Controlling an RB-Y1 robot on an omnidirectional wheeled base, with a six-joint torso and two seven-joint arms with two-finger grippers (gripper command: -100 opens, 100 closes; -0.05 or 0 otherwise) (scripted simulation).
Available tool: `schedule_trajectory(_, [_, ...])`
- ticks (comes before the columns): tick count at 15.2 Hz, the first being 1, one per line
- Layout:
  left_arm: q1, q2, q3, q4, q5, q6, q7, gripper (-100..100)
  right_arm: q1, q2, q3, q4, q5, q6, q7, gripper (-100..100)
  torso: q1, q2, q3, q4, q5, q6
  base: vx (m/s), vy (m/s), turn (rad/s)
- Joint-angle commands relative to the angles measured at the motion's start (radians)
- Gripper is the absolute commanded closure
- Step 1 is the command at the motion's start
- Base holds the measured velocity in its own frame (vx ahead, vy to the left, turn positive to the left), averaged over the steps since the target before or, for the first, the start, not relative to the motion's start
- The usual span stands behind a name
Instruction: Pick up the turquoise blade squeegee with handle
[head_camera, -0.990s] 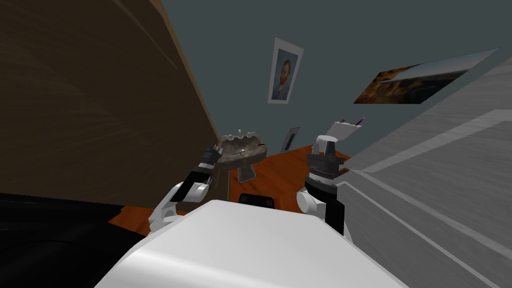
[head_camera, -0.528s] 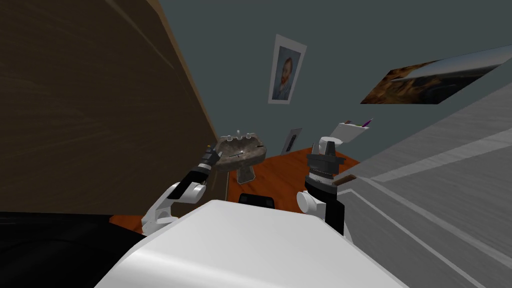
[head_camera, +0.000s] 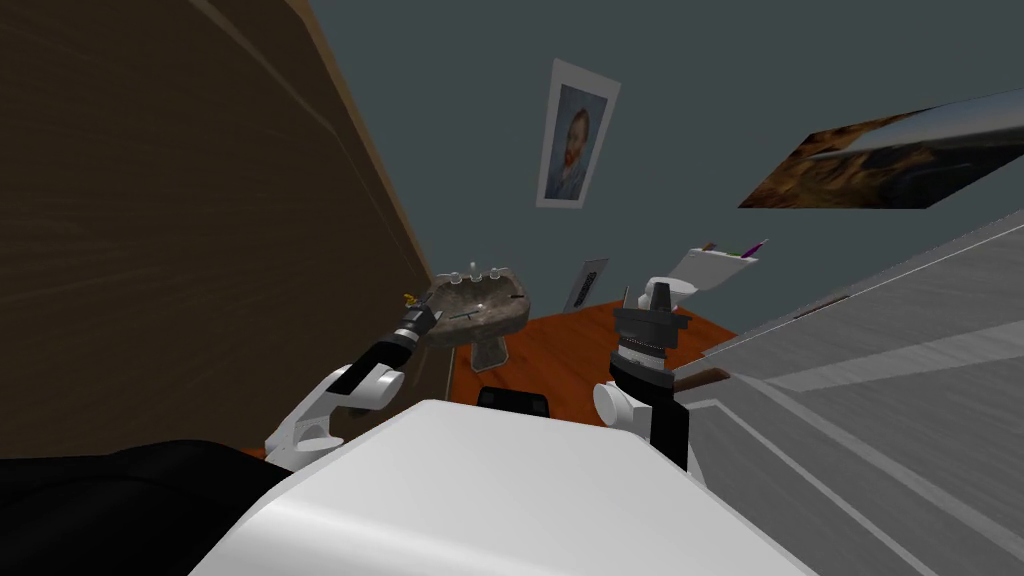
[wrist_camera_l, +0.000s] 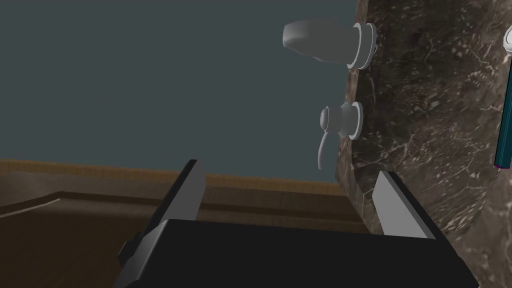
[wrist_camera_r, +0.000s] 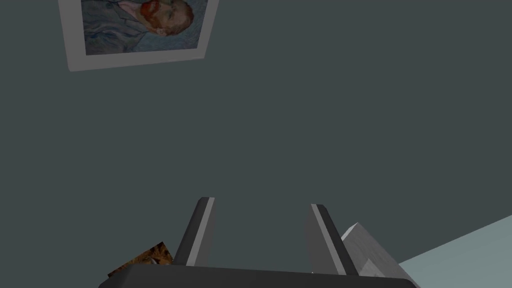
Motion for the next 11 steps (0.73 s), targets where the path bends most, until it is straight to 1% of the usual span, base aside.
schedule_trajectory(1, [0.006, 0.012, 0.006, 0.001, 0.015, 0.035, 0.008, -100, 0.000, 0.000, 0.000, 0.000, 0.000, 0.000, 0.000, 0, 0.000, 0.000, 0.000, 0.000, 0.000, 0.000, 0.088, -0.074, 0.069])
schedule_trajectory(2, [0.012, 0.026, 0.014, 0.000, 0.033, 0.068, 0.018, -100, 0.000, 0.000, 0.000, 0.000, 0.000, 0.000, 0.000, 0, 0.000, 0.000, 0.000, 0.000, 0.000, 0.000, 0.077, -0.077, 0.079])
schedule_trajectory(3, [0.012, 0.026, 0.014, 0.000, 0.033, 0.072, 0.018, -100, 0.000, 0.000, 0.000, 0.000, 0.000, 0.000, 0.000, 0, 0.000, 0.001, 0.000, 0.000, 0.000, 0.000, 0.079, -0.084, 0.054])
schedule_trajectory(4, [0.019, 0.040, 0.021, -0.002, 0.051, 0.104, 0.027, -100, 0.000, 0.000, 0.000, 0.000, 0.000, 0.000, 0.000, 0, 0.000, 0.001, 0.001, 0.000, 0.000, 0.000, 0.090, -0.088, 0.065])
schedule_trajectory(5, [0.019, 0.040, 0.021, -0.002, 0.051, 0.108, 0.027, -100, 0.000, 0.000, 0.000, 0.000, 0.000, 0.000, 0.000, 0, 0.000, 0.001, 0.000, 0.000, 0.000, 0.000, 0.087, -0.077, 0.060])
schedule_trajectory(6, [0.025, 0.054, 0.029, -0.004, 0.069, 0.138, 0.036, -100, 0.000, 0.000, 0.000, 0.000, 0.000, 0.000, 0.000, 0, 0.000, 0.001, 0.000, 0.000, 0.000, 0.000, 0.092, -0.090, 0.067])
schedule_trajectory(7, [0.025, 0.054, 0.029, -0.004, 0.069, 0.144, 0.036, -100, 0.000, 0.000, 0.000, 0.000, 0.000, 0.000, 0.000, 0, 0.000, 0.001, 0.000, 0.000, 0.000, 0.000, 0.080, -0.093, 0.060])
schedule_trajectory(8, [0.031, 0.068, 0.036, -0.005, 0.086, 0.173, 0.044, -100, 0.000, 0.000, 0.000, 0.000, 0.000, 0.000, 0.000, 0, 0.000, 0.001, 0.000, 0.000, 0.000, 0.000, 0.084, -0.087, 0.064])
schedule_trajectory(9, [0.031, 0.068, 0.036, -0.005, 0.086, 0.179, 0.044, -100, 0.000, 0.000, 0.000, 0.000, 0.000, 0.000, 0.000, 0, 0.000, 0.001, 0.000, 0.000, 0.000, 0.000, 0.080, -0.084, 0.058])
schedule_trajectory(10, [0.037, 0.081, 0.043, -0.007, 0.103, 0.208, 0.053, -100, 0.000, 0.000, 0.000, 0.000, 0.000, 0.000, 0.000, 0, 0.000, 0.001, 0.000, 0.000, 0.000, 0.000, 0.079, -0.097, 0.069])
schedule_trajectory(11, [0.037, 0.081, 0.043, -0.007, 0.103, 0.214, 0.053, -100, 0.000, 0.000, 0.000, 0.000, 0.000, 0.000, 0.000, 0, -0.001, 0.001, 0.001, 0.000, 0.000, 0.000, 0.072, -0.089, 0.063])
